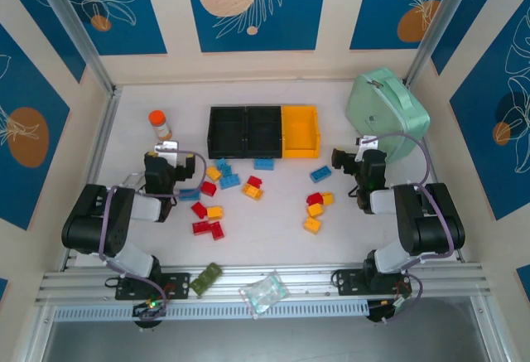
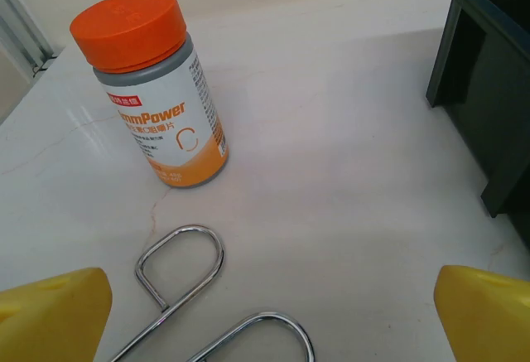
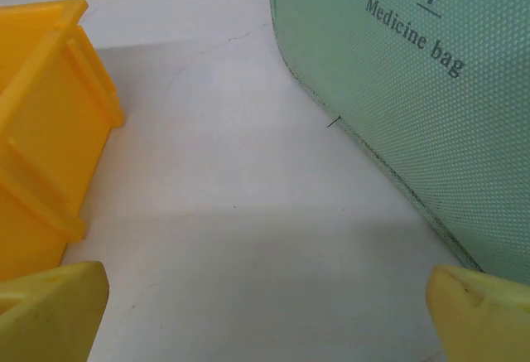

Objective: Sort the legos into containers by color
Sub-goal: Pick up the lego from the middle-right of the table.

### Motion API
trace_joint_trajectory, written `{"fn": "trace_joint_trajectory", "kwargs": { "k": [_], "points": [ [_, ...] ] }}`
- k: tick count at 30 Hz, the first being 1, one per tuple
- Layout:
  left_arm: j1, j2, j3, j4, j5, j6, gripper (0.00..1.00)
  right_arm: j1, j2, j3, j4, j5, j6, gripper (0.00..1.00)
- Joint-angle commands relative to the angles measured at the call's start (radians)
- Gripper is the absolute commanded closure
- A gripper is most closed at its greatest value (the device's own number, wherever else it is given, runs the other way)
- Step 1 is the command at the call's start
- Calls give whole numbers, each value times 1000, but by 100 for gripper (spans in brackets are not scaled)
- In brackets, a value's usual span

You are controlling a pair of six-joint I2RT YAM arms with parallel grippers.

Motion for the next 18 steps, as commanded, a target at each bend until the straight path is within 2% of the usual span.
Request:
{"fn": "trace_joint_trajectory", "kwargs": {
  "k": [1,18],
  "points": [
    [14,2,10,17,14,6,1,-6,-4,18,30,-16,0,1],
    [14,2,14,11,19,3,1,-5,-3,17,29,-17,1,1]
  ]
}}
